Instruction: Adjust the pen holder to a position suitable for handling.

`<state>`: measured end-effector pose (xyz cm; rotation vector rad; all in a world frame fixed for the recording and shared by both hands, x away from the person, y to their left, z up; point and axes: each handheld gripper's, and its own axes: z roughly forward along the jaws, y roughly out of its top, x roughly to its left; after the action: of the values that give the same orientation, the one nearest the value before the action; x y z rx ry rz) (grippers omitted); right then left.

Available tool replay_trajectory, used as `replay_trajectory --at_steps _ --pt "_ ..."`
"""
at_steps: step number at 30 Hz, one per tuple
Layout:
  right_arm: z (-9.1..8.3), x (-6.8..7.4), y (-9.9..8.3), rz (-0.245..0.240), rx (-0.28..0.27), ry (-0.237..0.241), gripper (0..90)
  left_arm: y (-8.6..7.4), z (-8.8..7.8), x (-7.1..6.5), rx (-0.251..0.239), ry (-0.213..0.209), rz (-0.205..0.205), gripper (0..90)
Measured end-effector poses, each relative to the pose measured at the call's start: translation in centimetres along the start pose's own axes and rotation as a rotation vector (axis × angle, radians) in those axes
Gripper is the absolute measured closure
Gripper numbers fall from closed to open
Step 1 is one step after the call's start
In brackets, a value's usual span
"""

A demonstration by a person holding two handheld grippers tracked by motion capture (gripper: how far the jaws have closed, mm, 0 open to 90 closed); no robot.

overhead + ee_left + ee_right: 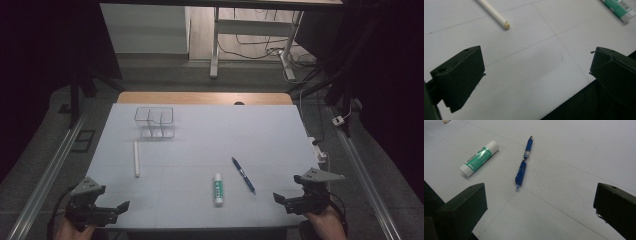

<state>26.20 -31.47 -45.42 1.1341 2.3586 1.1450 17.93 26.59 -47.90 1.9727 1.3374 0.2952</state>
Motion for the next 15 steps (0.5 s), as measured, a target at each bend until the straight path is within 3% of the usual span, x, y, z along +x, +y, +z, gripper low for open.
replay_trajectory --at_steps 4,15 --pt "0.01 0.04 0.01 -0.003 0.004 0.002 0.0 0.07 -0.03 0.04 -0.007 -0.006 -0.004 0.0" --pt "0.12 0.14 0.03 -0.02 0.011 0.012 0.0 0.61 0.21 -0.02 -0.018 0.0 0.036 0.0"
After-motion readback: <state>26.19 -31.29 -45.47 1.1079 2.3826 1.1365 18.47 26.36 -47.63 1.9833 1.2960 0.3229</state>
